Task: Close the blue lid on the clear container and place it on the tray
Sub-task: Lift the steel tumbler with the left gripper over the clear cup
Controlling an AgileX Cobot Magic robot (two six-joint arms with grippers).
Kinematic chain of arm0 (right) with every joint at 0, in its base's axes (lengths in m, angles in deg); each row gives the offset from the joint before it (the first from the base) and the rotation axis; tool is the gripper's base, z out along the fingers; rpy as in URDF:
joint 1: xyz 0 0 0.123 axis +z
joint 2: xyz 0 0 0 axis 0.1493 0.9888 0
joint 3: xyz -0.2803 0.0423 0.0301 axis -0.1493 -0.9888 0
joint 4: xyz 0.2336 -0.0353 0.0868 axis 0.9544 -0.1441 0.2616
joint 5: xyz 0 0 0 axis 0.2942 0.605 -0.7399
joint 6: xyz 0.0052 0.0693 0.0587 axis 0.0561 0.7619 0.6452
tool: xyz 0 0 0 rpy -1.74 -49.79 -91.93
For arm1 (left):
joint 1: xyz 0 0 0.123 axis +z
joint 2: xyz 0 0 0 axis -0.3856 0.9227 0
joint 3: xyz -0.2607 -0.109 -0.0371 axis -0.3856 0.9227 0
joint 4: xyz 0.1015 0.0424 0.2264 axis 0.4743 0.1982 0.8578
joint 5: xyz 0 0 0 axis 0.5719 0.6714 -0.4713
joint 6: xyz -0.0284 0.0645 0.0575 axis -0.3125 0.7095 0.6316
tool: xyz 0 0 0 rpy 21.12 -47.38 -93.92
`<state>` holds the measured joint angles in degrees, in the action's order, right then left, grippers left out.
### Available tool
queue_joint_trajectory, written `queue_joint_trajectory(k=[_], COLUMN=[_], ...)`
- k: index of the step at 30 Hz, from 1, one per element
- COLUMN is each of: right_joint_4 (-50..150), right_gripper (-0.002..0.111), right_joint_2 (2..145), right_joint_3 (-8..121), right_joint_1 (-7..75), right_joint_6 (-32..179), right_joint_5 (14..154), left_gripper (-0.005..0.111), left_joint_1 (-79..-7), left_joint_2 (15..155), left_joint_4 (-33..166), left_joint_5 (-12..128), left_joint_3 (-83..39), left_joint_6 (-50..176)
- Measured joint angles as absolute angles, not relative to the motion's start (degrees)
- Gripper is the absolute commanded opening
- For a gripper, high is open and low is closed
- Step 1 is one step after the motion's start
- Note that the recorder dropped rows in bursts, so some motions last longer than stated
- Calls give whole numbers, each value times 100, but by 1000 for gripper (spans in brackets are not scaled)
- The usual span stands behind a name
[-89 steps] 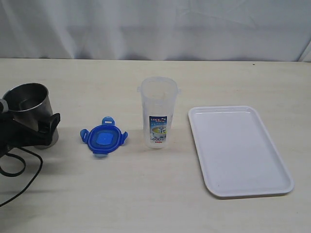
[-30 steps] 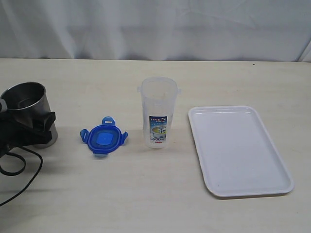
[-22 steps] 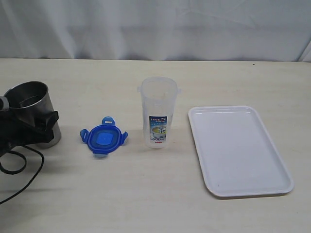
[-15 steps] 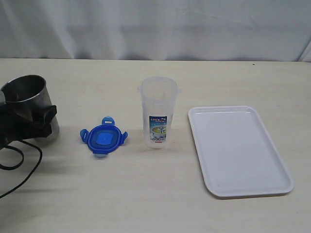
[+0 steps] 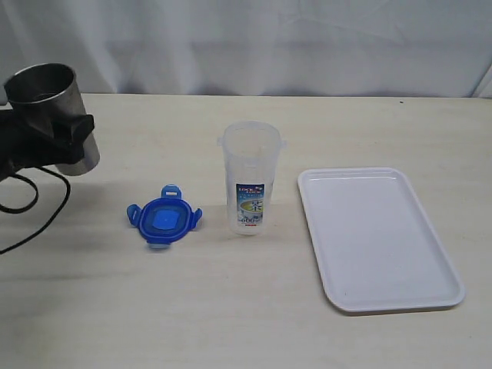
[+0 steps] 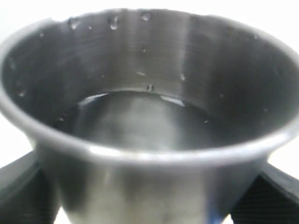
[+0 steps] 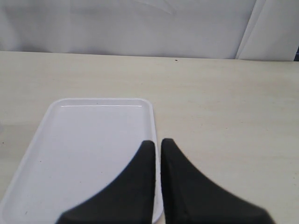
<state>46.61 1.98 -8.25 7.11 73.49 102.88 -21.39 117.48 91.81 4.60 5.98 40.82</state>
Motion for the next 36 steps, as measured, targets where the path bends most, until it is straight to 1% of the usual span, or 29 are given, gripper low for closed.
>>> queue_joint_trajectory(k=[5,8,20,23,29,36], right_joint_4=[4661,4661,4661,4661,4661,4661], right_gripper=[5,5,5,5,5,5], right_joint_2=[198,198,198,198,198,198], right_joint_3=[-825,-825,-825,-825,-825,-825], right_joint_1=[711,711,711,711,711,711], right_joint_6=[7349,7349,7349,7349,7349,7349], right_joint_5=[10288,10288,10288,10288,10288,10288], left_gripper=[0,0,0,0,0,0], left_joint_1=[-2139,-2265,-3489,-3892,-4474,-4592], left_joint_2=[11748,11748,11748,11748,11797,12242], left_joint_4=[9735,9787,9817,9817,9817,9817], left_joint_5=[1031,1263,2509,2926,2984,2970], left_joint_3=[28,-230,-1403,-1727,-2004,-2254], left_joint_6=[3402,3264,3207,3207,3207,3217])
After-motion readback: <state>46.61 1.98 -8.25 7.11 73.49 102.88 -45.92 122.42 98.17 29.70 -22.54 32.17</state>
